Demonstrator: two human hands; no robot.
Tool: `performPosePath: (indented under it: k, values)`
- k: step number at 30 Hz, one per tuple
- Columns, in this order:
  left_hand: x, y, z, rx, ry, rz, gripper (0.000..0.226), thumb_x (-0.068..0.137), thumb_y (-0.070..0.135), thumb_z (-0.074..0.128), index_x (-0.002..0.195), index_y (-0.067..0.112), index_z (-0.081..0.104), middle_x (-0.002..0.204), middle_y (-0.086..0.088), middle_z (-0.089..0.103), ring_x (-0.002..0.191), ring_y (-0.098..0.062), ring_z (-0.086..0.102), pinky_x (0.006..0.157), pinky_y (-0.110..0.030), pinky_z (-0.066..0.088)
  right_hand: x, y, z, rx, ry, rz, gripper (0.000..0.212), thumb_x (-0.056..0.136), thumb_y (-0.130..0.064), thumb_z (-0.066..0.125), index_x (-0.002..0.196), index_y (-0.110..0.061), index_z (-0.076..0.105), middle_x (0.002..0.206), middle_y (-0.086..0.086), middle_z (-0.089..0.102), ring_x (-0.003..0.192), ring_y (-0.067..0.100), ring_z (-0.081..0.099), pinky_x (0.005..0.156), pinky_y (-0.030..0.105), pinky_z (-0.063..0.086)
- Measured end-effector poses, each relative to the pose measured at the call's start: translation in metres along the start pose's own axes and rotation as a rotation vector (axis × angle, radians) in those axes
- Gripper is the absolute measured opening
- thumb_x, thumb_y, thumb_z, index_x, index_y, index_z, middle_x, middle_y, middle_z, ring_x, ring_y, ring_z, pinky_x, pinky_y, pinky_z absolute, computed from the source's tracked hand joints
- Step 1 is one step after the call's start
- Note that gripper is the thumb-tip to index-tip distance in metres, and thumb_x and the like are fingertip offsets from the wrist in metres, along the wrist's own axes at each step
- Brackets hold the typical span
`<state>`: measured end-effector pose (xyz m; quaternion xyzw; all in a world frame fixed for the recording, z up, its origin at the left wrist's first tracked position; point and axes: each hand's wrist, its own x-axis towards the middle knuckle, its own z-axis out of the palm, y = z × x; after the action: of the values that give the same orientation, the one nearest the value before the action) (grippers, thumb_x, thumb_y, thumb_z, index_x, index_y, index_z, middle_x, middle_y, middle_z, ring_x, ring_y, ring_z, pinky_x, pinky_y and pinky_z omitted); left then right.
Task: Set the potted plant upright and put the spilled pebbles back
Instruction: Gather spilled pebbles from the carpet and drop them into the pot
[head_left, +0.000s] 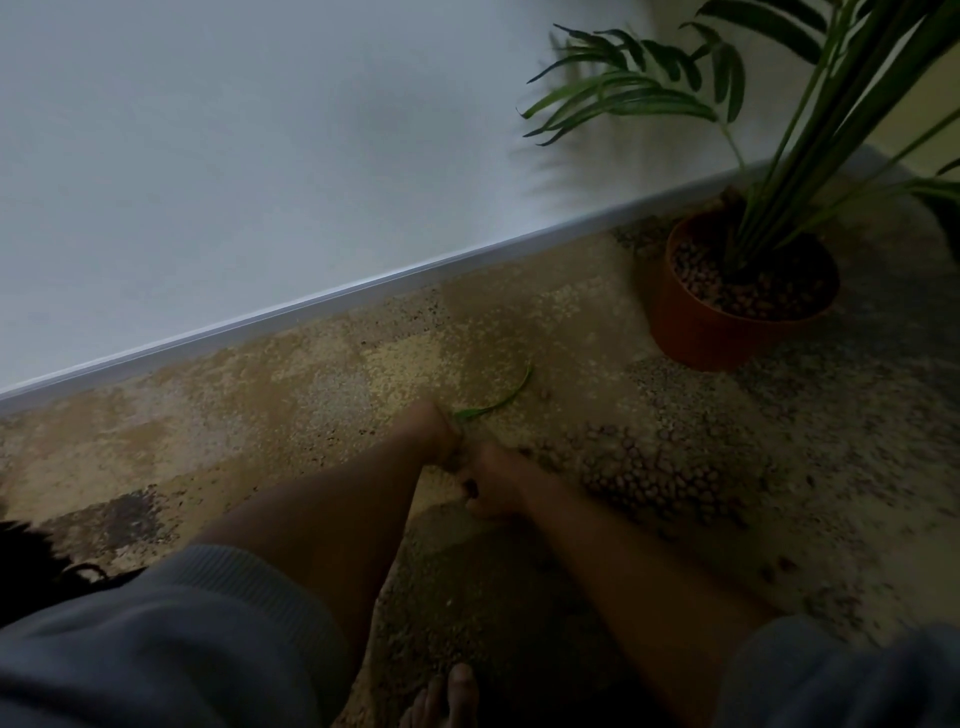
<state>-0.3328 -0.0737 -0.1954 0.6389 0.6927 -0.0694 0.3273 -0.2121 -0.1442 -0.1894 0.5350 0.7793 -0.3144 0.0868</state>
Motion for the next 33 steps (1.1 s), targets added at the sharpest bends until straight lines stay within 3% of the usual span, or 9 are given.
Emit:
performPosePath:
  k: [5, 9, 11, 14, 18, 22, 25, 29, 33]
  values:
    - [-0.003, 0.000, 0.000, 0.042, -0.070, 0.007, 0.028, 0.095, 0.023, 0.055, 0.116, 0.007, 0.063, 0.113, -0.012, 0.065, 0.102, -0.021, 0.063, 0.081, -0.029, 0.054, 0.004, 0.010, -0.003, -0.090, 0.023, 0.184, 0.038, 0.095, -0.027, 0.053, 0.128, -0.009, 0.056, 0.138, 0.015, 0.047, 0.125, 0.029, 0.049, 0.102, 0.037, 0.043]
    - [-0.005, 0.001, -0.005, -0.052, -0.159, -0.031, 0.029, 0.094, 0.026, 0.054, 0.113, 0.007, 0.064, 0.111, -0.011, 0.066, 0.096, -0.022, 0.063, 0.080, -0.031, 0.054, 0.007, 0.019, -0.007, 0.208, 0.152, 0.327, 0.026, 0.093, -0.014, 0.055, 0.115, -0.007, 0.066, 0.121, 0.014, 0.063, 0.112, 0.027, 0.060, 0.094, 0.033, 0.048]
    - [-0.005, 0.005, -0.005, -0.197, -0.239, -0.050, 0.026, 0.095, 0.024, 0.053, 0.113, 0.008, 0.063, 0.100, -0.008, 0.065, 0.083, -0.017, 0.063, 0.067, -0.027, 0.053, 0.008, 0.025, -0.011, 0.519, 0.226, 0.429, 0.021, 0.090, -0.010, 0.055, 0.102, -0.003, 0.069, 0.107, 0.015, 0.069, 0.100, 0.028, 0.065, 0.087, 0.034, 0.052]
    - [-0.008, 0.017, -0.006, -0.692, -0.339, -0.178, 0.018, 0.099, 0.017, 0.047, 0.089, 0.010, 0.060, 0.075, -0.003, 0.059, 0.060, -0.008, 0.055, 0.046, -0.018, 0.047, 0.006, 0.035, -0.024, 1.398, 0.260, 0.572, 0.007, 0.086, 0.002, 0.057, 0.086, 0.000, 0.063, 0.087, 0.014, 0.063, 0.079, 0.021, 0.064, 0.071, 0.030, 0.057]
    - [-0.007, 0.038, -0.008, -1.120, -0.368, -0.243, 0.022, 0.099, 0.009, 0.040, 0.099, 0.003, 0.060, 0.082, -0.010, 0.061, 0.069, -0.013, 0.061, 0.058, -0.022, 0.057, -0.004, 0.060, -0.047, 2.010, 0.411, 0.637, 0.017, 0.093, -0.004, 0.053, 0.076, -0.001, 0.055, 0.070, 0.008, 0.051, 0.064, 0.014, 0.054, 0.053, 0.026, 0.055]
    - [-0.009, 0.077, -0.019, -1.334, -0.335, -0.217, 0.026, 0.098, 0.010, 0.038, 0.109, 0.002, 0.061, 0.097, -0.012, 0.056, 0.087, -0.018, 0.059, 0.076, -0.027, 0.057, -0.022, 0.079, -0.084, 2.182, 0.602, 0.639, 0.023, 0.098, -0.017, 0.047, 0.078, -0.004, 0.052, 0.073, 0.009, 0.055, 0.066, 0.015, 0.055, 0.066, 0.033, 0.055]
    - [-0.009, 0.117, -0.027, -1.412, -0.253, -0.192, 0.024, 0.099, 0.014, 0.043, 0.113, 0.005, 0.060, 0.098, -0.009, 0.056, 0.092, -0.017, 0.058, 0.076, -0.025, 0.057, -0.039, 0.086, -0.120, 2.183, 0.778, 0.644, 0.021, 0.098, -0.017, 0.044, 0.081, -0.007, 0.052, 0.075, 0.007, 0.052, 0.064, 0.014, 0.052, 0.079, 0.031, 0.057]
    - [-0.020, 0.178, -0.039, -1.465, -0.300, -0.073, 0.017, 0.099, 0.013, 0.043, 0.092, 0.005, 0.057, 0.079, -0.005, 0.052, 0.067, -0.011, 0.051, 0.066, -0.022, 0.056, -0.068, 0.087, -0.161, 2.192, 1.025, 0.666, 0.026, 0.098, -0.018, 0.043, 0.116, -0.008, 0.057, 0.091, 0.005, 0.052, 0.068, 0.013, 0.054, 0.088, 0.028, 0.057]
    - [-0.032, 0.234, -0.042, -1.460, -0.306, 0.020, 0.018, 0.100, 0.014, 0.044, 0.098, 0.004, 0.058, 0.097, -0.009, 0.058, 0.083, -0.015, 0.060, 0.080, -0.028, 0.058, -0.096, 0.091, -0.191, 2.250, 1.208, 0.568, 0.042, 0.099, -0.023, 0.039, 0.136, -0.005, 0.047, 0.108, 0.008, 0.052, 0.091, 0.017, 0.056, 0.098, 0.030, 0.052]
